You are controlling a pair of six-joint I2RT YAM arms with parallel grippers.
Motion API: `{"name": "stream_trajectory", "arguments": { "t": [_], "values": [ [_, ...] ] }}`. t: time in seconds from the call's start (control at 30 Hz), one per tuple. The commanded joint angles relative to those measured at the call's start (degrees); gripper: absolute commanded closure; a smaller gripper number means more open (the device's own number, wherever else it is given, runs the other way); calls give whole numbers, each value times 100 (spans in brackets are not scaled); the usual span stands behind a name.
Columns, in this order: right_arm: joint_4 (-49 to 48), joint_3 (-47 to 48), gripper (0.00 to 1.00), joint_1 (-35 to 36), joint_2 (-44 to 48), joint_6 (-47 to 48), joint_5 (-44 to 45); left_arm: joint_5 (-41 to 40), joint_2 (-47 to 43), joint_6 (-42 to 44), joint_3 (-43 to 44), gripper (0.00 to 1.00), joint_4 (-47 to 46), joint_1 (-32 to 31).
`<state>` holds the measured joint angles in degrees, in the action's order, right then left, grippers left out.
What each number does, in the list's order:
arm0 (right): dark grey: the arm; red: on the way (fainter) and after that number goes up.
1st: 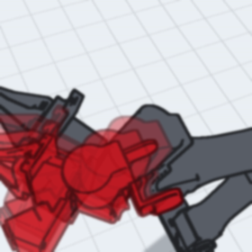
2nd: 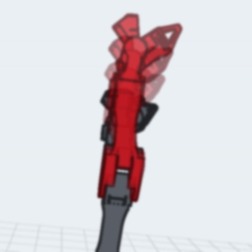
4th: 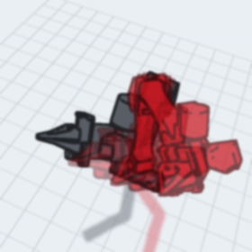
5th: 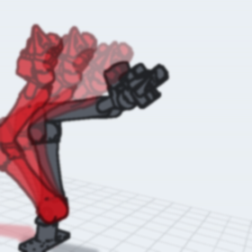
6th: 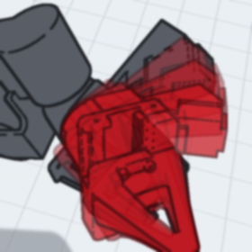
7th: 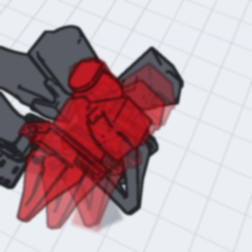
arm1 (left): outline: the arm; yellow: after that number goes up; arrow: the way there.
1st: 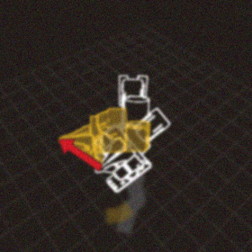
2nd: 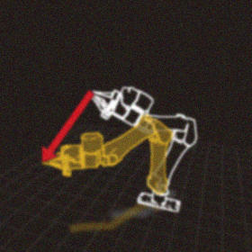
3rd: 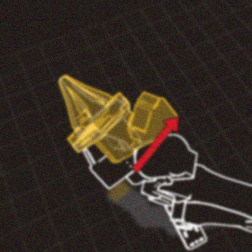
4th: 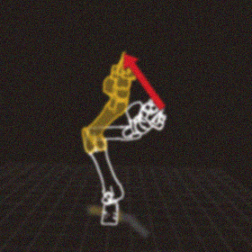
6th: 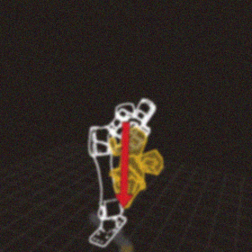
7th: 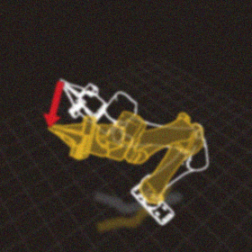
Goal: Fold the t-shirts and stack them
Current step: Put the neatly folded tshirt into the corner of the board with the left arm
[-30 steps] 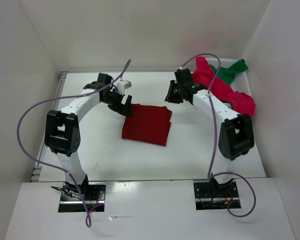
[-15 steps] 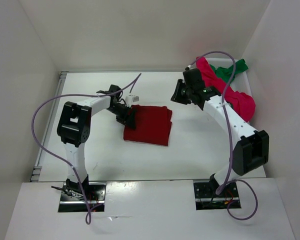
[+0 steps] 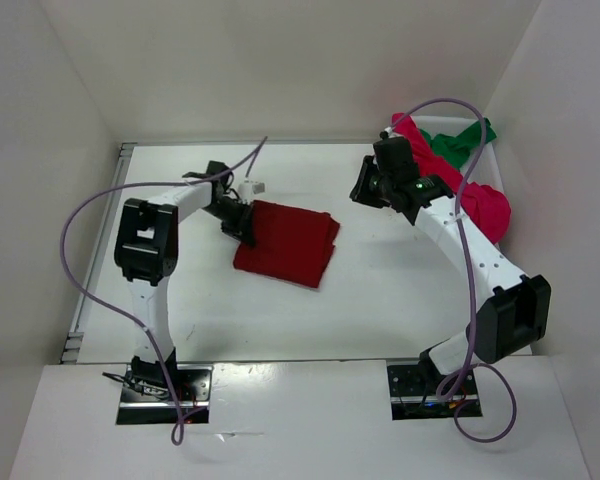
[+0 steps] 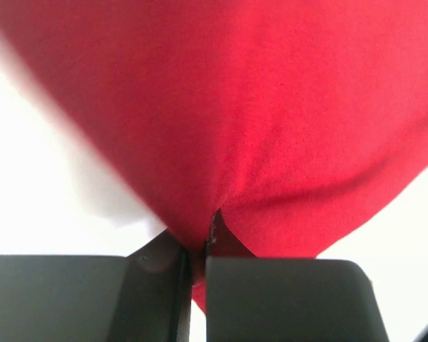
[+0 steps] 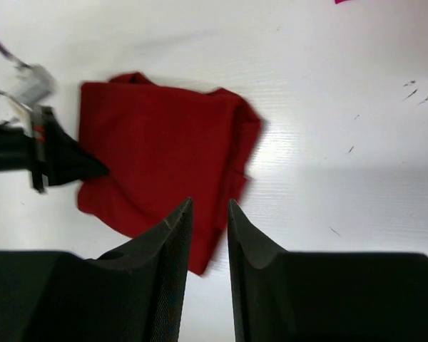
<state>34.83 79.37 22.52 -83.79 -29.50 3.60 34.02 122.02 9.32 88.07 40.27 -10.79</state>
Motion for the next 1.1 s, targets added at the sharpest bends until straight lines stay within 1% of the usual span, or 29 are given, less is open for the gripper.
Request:
{"name": "stream_trajectory", "arguments": {
  "t": [0.0,0.03,0.1,0.13,0.2,0.23,0.27,0.37,0.4,0.43,0.47,0.5,0.53,0.57,0.63,0.67,0.7,0.77,0.8,0.9,0.97,1.07],
  "values": [
    [120,-27,69,33,196,146,246,-826,16,324,386,100,-2,900],
    [121,25,69,33,196,207,247,-1036,15,377,447,100,-2,1051],
    [121,26,67,33,144,260,247,-1204,198,579,710,100,138,1350],
    [121,95,67,33,144,321,299,-1344,287,632,833,100,139,1638],
    [121,157,67,33,-14,392,300,-1424,593,763,1246,100,296,1921],
    [173,244,65,33,-67,470,300,-1477,700,764,1387,100,297,2044],
    [173,350,65,33,-128,549,300,-1651,805,842,1745,100,297,2272],
    [322,614,65,-20,-427,690,300,-2047,1288,983,2475,100,411,2659],
    [418,684,65,-20,-593,691,300,-2118,1594,984,3087,100,542,2748],
    [480,824,65,-20,-664,691,300,-2180,1762,1036,3432,100,621,2836],
    [481,878,65,-20,-726,752,300,-2250,2112,1037,3775,100,701,2958],
    [559,878,65,-20,-727,752,300,-2407,2290,1141,4501,100,910,2959],
    [560,930,65,-20,-796,752,300,-2557,2474,1142,4856,100,982,3020],
    [560,931,65,-20,-797,752,300,-2811,2842,1220,5599,100,1165,3021],
    [622,931,65,33,-797,700,300,-2875,3274,1221,6542,100,1438,3021],
    [622,931,65,33,-797,700,300,-2936,3772,1221,7095,100,1779,3082],
    [700,931,65,85,-797,700,300,-3015,4003,1152,8180,100,1948,3083],
    [780,931,65,86,-797,700,395,-3129,4565,1151,8961,100,2238,3135],
    [867,931,65,146,-797,700,396,-3130,4629,1151,9103,100,2239,3135],
    [981,983,64,147,-744,700,510,-3077,4629,1099,8912,100,2064,3187],
    [1052,984,64,147,-744,700,511,-3261,4778,1098,9060,100,1950,3240],
    [1104,1045,60,147,-744,700,511,-3568,4779,1168,9140,99,1826,3241]
  ]
}}
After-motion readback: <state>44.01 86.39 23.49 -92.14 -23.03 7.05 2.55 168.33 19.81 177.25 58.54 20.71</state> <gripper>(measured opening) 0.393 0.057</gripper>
